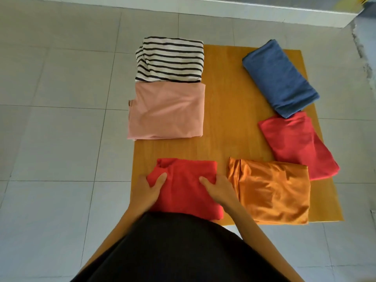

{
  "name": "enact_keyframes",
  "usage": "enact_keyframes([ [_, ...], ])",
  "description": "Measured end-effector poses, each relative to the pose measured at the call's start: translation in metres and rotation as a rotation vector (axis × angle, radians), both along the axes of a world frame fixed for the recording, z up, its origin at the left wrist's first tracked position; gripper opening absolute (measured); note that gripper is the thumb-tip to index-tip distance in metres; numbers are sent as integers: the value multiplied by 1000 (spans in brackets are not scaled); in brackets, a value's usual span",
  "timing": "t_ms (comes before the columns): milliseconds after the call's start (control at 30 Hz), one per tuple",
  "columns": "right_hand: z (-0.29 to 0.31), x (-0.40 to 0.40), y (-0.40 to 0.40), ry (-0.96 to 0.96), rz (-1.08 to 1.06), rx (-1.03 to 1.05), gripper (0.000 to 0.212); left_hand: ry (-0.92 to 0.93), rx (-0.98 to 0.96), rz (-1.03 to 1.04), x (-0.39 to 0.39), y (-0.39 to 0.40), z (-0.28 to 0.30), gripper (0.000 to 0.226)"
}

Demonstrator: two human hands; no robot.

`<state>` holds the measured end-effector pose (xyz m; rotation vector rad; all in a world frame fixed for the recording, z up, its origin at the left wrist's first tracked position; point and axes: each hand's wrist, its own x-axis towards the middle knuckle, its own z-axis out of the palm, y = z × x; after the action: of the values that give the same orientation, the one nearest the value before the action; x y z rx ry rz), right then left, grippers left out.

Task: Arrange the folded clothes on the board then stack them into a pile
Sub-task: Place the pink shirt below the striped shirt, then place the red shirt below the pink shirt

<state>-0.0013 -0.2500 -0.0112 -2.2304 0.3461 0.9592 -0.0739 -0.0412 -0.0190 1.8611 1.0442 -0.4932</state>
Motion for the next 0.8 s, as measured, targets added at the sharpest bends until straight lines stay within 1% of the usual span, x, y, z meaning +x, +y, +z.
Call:
enact_keyframes([
  [67,5,5,16,-46,-35,91,51,-39,-67,24,5,-3,3,71],
  [167,18,23,38,-129,-21,195,45,-158,-145,120,13,7,9,59],
  [200,20,30,43,-159,-15,210,43,-197,-140,144,16,15,12,60],
  [300,19,50,55,-220,-24,206,41,-264,-32,151,28,46,13,57],
  [367,12,58,62,-196,-26,207,44,-268,12,136,36,64,8,56],
  [433,4,61,69,-145,-61,216,46,-224,29,94,43,75,1,63],
  [567,-14,60,75,-153,-110,177,40,-157,91,16,50,83,-6,68],
  [700,-14,57,75,-204,-95,121,39,-161,171,30,50,74,-5,67],
  [800,-11,53,75,-238,-90,75,39,-192,170,99,47,67,-3,67],
])
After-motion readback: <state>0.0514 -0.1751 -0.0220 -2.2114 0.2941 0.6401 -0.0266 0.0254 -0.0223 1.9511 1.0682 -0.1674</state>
